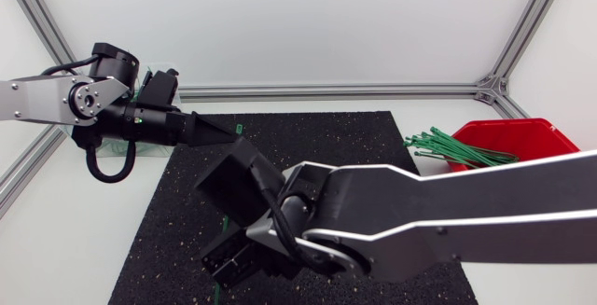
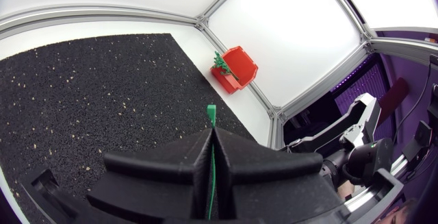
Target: Take a green cable tie from the red box, thread the tail through the head to close it, then place it in the transparent bin on the left.
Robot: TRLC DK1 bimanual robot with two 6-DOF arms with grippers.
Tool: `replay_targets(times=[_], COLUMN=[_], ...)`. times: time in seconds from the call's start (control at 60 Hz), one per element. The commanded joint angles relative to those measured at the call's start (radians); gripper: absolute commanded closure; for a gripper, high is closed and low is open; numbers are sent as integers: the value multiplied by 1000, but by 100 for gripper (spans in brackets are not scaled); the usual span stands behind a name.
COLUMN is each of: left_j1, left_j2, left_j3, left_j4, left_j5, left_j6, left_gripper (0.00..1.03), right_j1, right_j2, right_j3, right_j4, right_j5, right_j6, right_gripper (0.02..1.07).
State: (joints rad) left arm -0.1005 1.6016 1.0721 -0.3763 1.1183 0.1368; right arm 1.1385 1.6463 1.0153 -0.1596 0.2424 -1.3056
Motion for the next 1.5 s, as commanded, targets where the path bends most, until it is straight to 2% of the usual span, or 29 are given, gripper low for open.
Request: replay_targets(times=[0.0,0.1,0.217,0.4,0.517,0.583,0.617,0.867,1.483], left_j1=[-5,-7,-8,-4,-2,1,2,16,12], left_j2=[24,26,37,61,67,69,72,104,123], left_j3=[43,51,78,103,107,109,112,164,170], left_j4=[-41,-53,-119,-162,-188,-196,-202,-340,-343], left_j5=[20,31,35,57,58,58,58,64,66], left_j6=[57,63,118,152,182,188,192,302,320], left_gripper=[100,100,100,100,100,100,100,100,100], right_j1=[20,38,66,86,115,127,132,153,187], right_j2=[32,40,61,116,141,150,158,173,230], right_j3=[-29,-47,-89,-116,-133,-138,-138,-161,-170], right_j4=[45,91,161,242,302,335,345,408,489], right_j5=[15,28,40,46,46,44,44,51,40], right_j6=[-46,-61,-80,-101,-106,-106,-106,-104,-93], right_gripper=[7,12,19,45,49,60,62,69,76])
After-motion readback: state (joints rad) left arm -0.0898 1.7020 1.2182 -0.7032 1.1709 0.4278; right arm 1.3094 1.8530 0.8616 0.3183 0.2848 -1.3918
